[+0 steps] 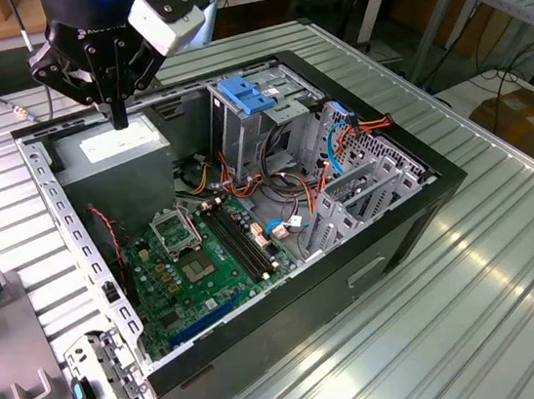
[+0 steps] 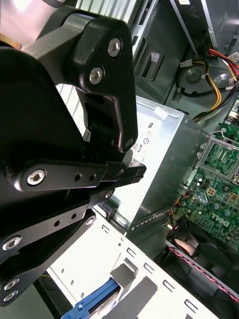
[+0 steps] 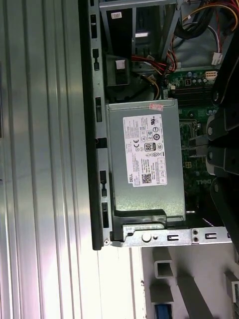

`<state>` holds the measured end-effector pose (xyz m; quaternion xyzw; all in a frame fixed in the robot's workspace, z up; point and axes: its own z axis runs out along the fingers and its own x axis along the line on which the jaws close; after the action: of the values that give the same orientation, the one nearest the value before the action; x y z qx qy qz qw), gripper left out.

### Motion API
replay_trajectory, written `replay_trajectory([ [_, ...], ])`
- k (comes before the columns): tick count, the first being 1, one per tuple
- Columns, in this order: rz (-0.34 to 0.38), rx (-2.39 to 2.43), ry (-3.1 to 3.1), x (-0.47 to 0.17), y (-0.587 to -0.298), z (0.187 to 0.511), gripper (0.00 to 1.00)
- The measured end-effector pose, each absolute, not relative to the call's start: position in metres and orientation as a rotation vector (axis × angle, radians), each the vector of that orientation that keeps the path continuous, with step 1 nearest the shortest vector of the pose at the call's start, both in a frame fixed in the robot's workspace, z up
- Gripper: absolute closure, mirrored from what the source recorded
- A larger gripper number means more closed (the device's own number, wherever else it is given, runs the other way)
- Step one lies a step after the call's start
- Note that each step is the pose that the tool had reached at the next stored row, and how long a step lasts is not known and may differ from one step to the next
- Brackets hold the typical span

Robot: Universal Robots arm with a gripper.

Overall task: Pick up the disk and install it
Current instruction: 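Reach for the disk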

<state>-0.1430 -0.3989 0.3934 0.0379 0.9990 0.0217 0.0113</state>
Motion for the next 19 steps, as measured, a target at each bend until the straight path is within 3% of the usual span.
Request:
replay_trajectory([
  [19, 0.067, 0.118, 3.119, -0.1495, -0.3989, 0.3929, 0.89],
])
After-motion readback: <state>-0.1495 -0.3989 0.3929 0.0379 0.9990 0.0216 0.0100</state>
